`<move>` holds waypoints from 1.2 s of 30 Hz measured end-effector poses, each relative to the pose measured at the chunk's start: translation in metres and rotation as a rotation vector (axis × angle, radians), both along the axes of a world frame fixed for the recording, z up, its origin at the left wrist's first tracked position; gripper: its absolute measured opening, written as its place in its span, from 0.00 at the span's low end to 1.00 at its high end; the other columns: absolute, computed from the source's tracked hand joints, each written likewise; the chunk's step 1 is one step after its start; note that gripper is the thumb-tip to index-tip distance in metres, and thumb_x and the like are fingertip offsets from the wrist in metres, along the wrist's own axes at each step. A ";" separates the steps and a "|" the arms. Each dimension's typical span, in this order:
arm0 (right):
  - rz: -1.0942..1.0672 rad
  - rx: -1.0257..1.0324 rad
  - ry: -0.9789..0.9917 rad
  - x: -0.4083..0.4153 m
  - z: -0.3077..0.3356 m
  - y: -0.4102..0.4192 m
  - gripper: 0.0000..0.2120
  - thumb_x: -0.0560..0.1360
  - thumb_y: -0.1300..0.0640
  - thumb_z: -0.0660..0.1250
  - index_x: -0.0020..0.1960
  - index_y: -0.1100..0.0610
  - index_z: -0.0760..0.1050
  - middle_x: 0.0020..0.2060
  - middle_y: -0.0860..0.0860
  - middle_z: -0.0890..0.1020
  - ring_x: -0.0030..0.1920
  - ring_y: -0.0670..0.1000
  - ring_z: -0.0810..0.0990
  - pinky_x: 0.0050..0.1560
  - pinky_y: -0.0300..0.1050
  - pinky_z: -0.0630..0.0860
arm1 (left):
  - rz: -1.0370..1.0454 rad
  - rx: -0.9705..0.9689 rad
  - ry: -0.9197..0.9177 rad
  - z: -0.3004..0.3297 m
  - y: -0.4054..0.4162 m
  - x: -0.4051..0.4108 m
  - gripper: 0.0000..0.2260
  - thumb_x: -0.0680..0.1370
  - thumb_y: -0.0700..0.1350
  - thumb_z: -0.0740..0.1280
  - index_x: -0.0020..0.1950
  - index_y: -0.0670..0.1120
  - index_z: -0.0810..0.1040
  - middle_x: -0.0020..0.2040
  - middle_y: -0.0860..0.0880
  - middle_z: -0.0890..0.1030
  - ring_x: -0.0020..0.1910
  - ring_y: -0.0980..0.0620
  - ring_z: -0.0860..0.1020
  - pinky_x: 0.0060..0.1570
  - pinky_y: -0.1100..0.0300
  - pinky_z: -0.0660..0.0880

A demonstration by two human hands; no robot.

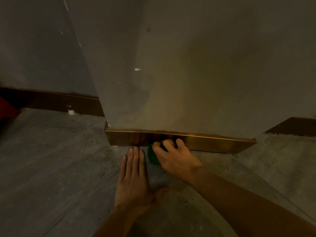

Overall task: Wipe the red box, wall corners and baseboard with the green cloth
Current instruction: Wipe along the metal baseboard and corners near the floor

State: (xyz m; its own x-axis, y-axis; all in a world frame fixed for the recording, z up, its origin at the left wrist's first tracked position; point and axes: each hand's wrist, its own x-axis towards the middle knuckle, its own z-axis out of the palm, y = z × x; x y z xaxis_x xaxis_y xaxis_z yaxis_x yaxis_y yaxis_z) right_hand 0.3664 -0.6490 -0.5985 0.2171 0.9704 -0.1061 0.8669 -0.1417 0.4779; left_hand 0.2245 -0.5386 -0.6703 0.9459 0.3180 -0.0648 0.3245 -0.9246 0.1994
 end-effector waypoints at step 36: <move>-0.520 -0.174 0.057 0.024 0.066 -0.132 0.34 0.70 0.56 0.72 0.74 0.55 0.63 0.67 0.58 0.61 0.61 0.63 0.64 0.55 0.60 0.70 | 0.000 -0.108 0.008 0.030 -0.001 0.003 0.56 0.67 0.84 0.42 0.82 0.47 0.41 0.83 0.45 0.42 0.81 0.48 0.38 0.79 0.47 0.38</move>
